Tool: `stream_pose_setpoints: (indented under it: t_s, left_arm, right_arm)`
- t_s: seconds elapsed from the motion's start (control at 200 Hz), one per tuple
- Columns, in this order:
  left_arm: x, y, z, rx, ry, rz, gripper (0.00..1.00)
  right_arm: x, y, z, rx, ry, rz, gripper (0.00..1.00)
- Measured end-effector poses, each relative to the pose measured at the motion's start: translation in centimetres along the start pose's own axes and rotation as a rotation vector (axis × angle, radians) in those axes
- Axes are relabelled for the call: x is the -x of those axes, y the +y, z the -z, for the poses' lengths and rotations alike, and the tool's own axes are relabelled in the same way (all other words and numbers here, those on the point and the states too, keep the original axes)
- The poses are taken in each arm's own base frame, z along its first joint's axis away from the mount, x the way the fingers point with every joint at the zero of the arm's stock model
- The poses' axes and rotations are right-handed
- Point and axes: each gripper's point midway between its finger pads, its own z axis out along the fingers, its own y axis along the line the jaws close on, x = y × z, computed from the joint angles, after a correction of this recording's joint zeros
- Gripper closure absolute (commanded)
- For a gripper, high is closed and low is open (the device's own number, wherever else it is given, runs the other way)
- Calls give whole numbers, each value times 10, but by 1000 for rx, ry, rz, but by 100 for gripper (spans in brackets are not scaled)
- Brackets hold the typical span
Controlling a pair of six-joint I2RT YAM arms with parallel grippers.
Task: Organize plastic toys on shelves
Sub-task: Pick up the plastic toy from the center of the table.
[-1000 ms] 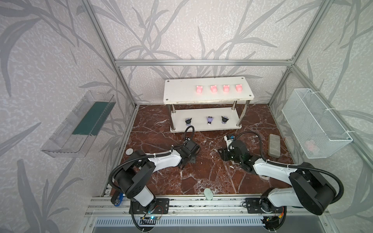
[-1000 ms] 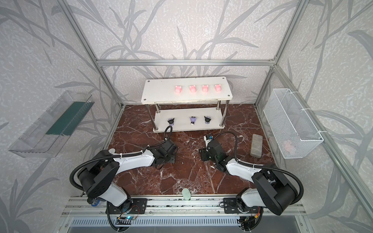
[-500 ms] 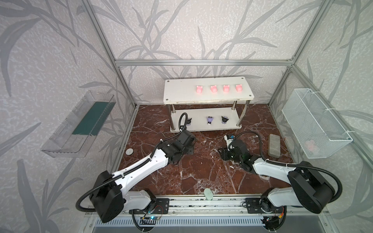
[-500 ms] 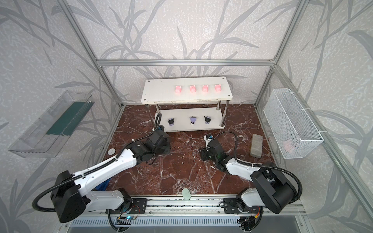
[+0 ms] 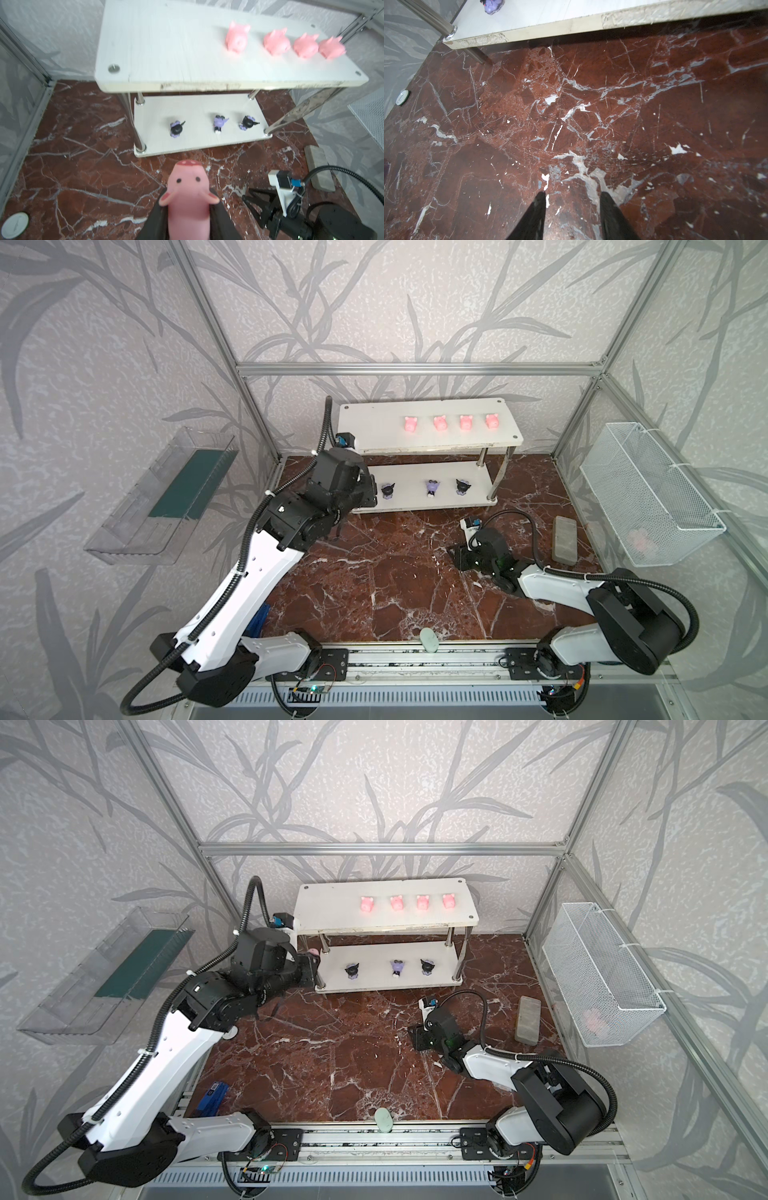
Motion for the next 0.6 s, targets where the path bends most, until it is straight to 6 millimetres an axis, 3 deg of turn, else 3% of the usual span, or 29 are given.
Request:
stream_pose_setpoints:
  t_s: [0.125, 0.25, 0.435, 0.6]
  left_arm:
    - [33, -3, -9, 10, -41, -9, 72]
    - [56, -9, -30, 13, -49, -16, 72]
    - [64, -8, -65, 41, -23, -18, 72]
    - [80, -13, -83, 46, -38, -17, 72]
  right_arm:
    - [1, 3, 1, 15, -3, 1, 56]
    - [8, 8, 6, 30, -24, 11, 56]
    - [19, 16, 18, 54, -60, 57, 56]
    - [22, 18, 21, 52, -55, 95, 56]
